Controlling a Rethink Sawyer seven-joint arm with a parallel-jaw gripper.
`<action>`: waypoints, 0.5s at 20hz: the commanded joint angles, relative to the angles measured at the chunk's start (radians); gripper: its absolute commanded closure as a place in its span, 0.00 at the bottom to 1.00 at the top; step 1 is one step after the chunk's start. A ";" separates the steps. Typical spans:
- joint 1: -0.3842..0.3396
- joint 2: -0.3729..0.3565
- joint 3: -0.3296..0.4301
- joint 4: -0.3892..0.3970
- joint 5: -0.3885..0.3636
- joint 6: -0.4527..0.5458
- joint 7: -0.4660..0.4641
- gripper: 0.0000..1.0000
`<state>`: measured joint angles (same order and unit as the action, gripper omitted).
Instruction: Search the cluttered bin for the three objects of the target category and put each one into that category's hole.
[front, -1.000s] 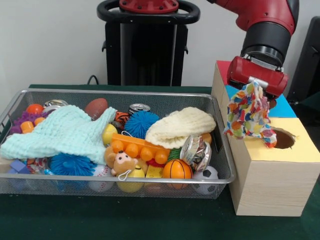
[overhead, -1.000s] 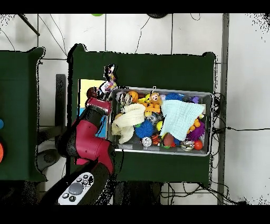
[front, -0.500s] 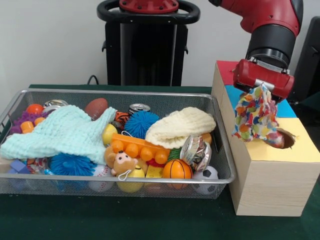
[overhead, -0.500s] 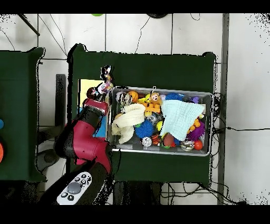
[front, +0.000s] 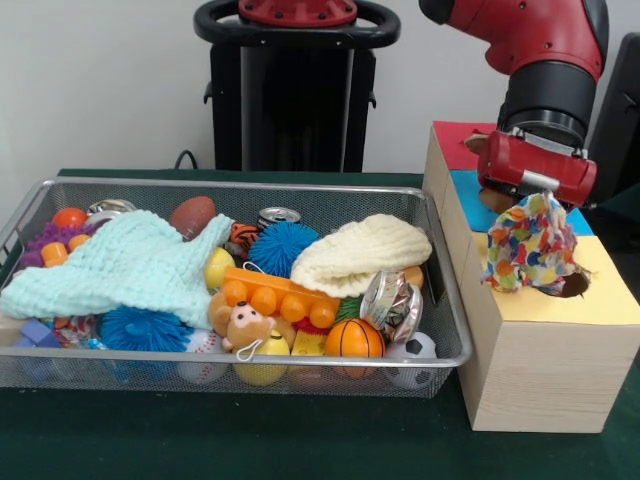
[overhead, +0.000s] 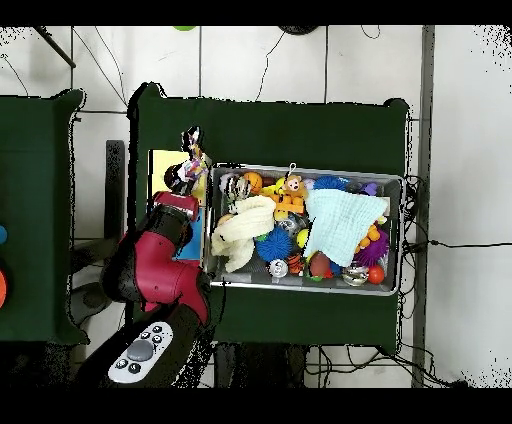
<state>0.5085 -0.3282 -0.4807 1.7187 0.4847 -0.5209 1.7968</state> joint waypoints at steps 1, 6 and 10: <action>-0.036 0.012 0.147 -0.035 -0.064 -0.021 0.211 1.00; -0.033 0.015 0.140 -0.038 -0.065 -0.025 0.210 1.00; -0.033 0.016 0.137 -0.037 -0.066 -0.023 0.207 1.00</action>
<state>0.5070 -0.3282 -0.4807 1.7125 0.4626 -0.5209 1.7968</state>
